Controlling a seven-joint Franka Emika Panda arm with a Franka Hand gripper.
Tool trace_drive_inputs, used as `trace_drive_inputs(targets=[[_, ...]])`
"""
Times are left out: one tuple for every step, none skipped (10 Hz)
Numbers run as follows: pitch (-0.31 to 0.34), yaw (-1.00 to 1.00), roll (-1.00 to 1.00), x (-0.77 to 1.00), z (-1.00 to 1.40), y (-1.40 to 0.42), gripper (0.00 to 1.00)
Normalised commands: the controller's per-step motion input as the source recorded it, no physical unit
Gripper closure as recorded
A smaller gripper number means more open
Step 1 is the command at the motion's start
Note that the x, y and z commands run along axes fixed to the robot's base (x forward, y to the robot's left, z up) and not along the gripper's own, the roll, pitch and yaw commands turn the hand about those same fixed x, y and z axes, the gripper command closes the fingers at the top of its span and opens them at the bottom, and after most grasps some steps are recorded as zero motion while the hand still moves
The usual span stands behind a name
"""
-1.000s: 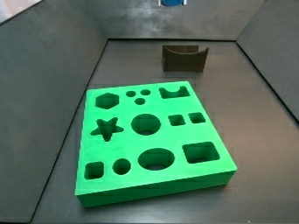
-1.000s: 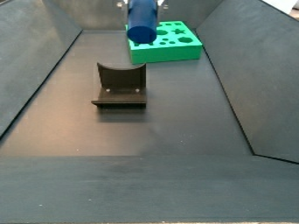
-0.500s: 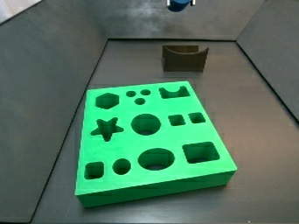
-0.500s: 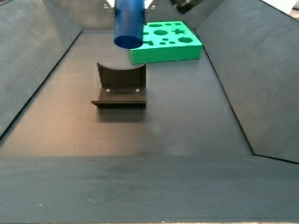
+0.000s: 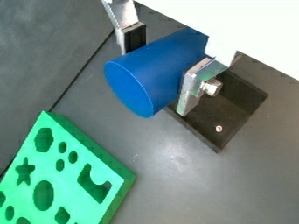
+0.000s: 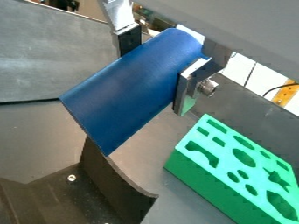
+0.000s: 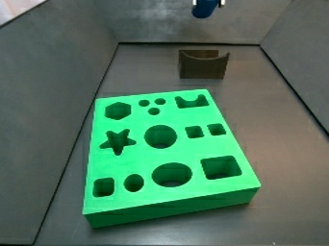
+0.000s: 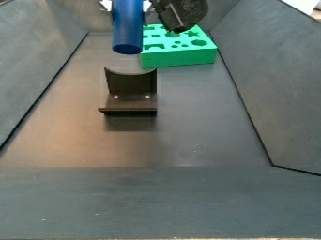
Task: Pick up the oval object. Move up. Place the oval object on the fixture. Regrasp the oval object. Move to above the board. Insert the oval object.
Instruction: Place the oval object on the fixture.
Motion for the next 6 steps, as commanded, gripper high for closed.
trace_drive_inputs(targets=[[0.188, -0.14, -1.00, 0.12, -1.00, 0.13, 1.00], [0.179, -0.14, -1.00, 0.12, -1.00, 0.14, 1.00], [0.202, -0.18, -1.00, 0.15, -1.00, 0.14, 1.00], [0.204, -0.20, -0.97, 0.16, -1.00, 0.14, 1.00], [0.153, -0.22, -0.76, 0.17, -1.00, 0.14, 1.00], [0.099, -0.23, -0.55, 0.18, -1.00, 0.14, 1.00]])
